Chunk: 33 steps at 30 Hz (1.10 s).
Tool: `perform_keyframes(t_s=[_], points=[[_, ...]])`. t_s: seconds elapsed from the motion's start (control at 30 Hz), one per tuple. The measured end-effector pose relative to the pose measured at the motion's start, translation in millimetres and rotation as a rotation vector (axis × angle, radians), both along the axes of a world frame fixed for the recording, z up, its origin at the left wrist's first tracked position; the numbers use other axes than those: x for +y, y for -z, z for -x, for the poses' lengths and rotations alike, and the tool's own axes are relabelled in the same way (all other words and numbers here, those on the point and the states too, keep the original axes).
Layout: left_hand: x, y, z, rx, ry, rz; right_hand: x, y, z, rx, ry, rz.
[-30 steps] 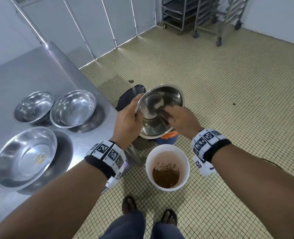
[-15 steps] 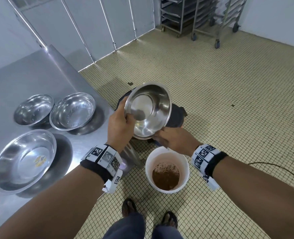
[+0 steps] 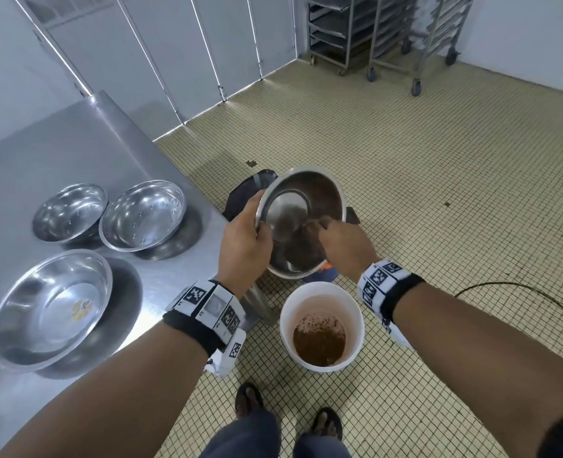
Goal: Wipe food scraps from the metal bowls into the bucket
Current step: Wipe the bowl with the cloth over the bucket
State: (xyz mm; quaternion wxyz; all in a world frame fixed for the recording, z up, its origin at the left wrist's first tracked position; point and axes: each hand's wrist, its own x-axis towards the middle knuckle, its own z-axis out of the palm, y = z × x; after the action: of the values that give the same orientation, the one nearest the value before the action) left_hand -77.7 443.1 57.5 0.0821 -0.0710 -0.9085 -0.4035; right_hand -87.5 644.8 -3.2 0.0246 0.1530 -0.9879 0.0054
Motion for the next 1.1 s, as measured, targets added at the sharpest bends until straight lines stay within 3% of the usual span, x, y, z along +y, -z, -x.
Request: perform_keyframes(t_s=[0.1,0.2,0.27,0.47,0.57,0.7,0.9,1.0,1.1], points=[[-4.1,-1.1,2.4,-0.001,-0.014,-0.011,-7.1,-1.4,-9.6,-0.114,-0.083,-0.006],[-12.0,0.2,3.2,0.009,-0.052,-0.028,-2.7,-11.8,-14.1,-0.238,-0.2,0.194],[-15.5,-0.4,4.6,0.002,-0.091,-0.057,2.3,-18.8,-12.1,-0.255,-0.272,0.219],[-6.7,-8.3,-2.7,-0.007,-0.009,-0.035,-3.8,-36.6,25.7,0.195,0.078,0.553],[-0.6,-7.6,-7.0,0.043,0.041,-0.076,-20.7,-30.7,27.2,0.253,0.041,0.626],[-6.3,-9.7,-10.7,-0.001,0.033,-0.086,-36.0,-21.8,14.8,0.329,-0.157,0.6],[-18.5,-20.9,-9.7,0.009,0.004,-0.041,-35.5,2.1,-1.1,-0.013,-0.298,0.325],[-24.2,-23.6,-9.9,0.019,0.032,-0.013,-28.1,-7.0,-5.3,-0.217,-0.289,0.25],[-28.1,-20.0,-9.9,0.038,0.025,-0.017,-18.1,-18.5,-9.4,-0.28,-0.302,0.233]])
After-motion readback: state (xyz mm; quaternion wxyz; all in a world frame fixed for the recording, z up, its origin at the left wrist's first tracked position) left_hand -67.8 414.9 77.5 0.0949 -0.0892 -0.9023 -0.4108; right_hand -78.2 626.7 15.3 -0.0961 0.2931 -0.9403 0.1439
